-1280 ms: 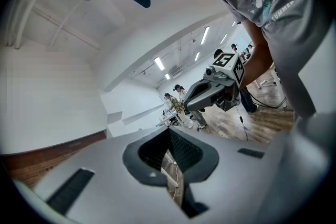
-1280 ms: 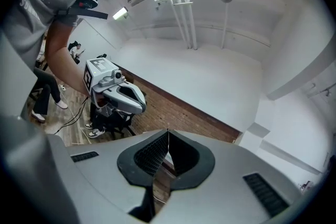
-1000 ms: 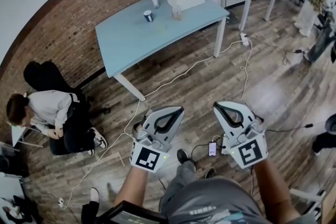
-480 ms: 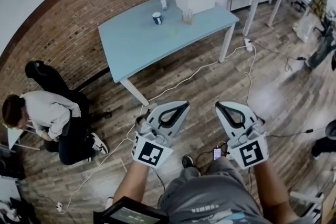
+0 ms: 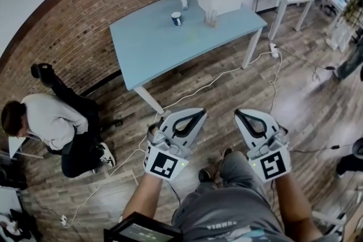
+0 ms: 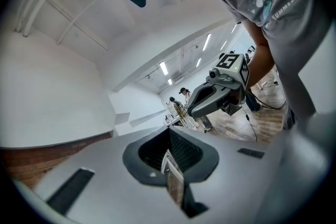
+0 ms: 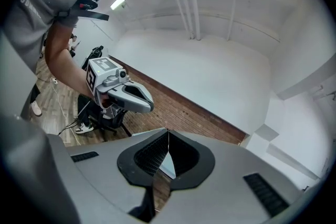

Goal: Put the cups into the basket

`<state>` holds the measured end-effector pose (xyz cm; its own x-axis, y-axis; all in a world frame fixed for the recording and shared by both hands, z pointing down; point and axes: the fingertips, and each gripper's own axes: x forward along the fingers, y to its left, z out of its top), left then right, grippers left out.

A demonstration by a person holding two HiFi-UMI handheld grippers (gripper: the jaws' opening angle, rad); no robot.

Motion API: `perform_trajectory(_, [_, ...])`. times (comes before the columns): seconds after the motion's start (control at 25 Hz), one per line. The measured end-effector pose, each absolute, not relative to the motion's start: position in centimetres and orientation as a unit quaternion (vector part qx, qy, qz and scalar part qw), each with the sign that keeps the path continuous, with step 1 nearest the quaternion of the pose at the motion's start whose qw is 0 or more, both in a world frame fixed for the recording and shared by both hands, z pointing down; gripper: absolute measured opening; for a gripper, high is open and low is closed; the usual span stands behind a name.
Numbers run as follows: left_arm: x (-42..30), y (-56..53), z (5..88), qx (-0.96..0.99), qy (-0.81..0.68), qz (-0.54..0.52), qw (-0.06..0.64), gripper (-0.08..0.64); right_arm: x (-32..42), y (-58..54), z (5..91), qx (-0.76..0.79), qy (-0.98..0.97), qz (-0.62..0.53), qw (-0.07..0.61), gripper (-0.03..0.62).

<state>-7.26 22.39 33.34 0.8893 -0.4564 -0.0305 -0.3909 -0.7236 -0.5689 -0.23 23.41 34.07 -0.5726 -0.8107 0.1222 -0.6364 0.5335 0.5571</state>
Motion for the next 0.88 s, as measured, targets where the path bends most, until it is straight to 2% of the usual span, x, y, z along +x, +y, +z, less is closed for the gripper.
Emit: perform_trajectory(0.88, [-1.7, 1.5, 33.9, -0.899, 0.309, -0.105, 0.293, 0.000, 4.9, 1.3, 34.2, 0.343, -0.894, -0.247, 0.147, 0.011])
